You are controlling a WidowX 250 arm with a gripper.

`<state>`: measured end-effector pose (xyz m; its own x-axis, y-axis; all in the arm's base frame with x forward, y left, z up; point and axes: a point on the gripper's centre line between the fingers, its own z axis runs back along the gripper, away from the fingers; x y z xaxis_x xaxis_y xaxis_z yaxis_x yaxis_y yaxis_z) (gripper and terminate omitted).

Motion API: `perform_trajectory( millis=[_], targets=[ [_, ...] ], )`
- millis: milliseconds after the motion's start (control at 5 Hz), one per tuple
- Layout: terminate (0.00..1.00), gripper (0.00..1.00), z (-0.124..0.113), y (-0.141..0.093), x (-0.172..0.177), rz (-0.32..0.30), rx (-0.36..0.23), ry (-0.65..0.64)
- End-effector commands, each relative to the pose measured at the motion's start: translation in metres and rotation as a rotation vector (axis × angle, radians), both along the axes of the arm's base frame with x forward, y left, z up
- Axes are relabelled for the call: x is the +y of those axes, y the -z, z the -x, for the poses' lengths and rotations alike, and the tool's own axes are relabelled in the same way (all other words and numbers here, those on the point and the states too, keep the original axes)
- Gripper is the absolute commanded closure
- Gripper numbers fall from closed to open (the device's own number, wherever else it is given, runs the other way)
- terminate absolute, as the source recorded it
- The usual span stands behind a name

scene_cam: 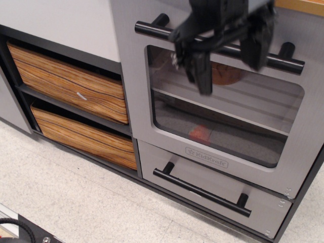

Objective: Close oven

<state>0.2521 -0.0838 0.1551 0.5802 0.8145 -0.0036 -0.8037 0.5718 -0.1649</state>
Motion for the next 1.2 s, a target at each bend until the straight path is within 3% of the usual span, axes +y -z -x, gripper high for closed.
perform_trajectory(
  millis=[0, 200, 800, 1000],
  targets=[
    [0.0, 0.0, -0.032, 0.067, 0.022, -0.169, -0.006, 0.018],
    [0.0, 0.0, -0.053, 0.076, 0.028, -0.206, -0.026, -0.01],
    [0.0, 0.0, -0.058, 0.072, 0.033, -0.199, -0.037, 0.004],
    [1.0, 0.0, -0.058, 0.072, 0.033, -0.199, -0.037, 0.004]
  ],
)
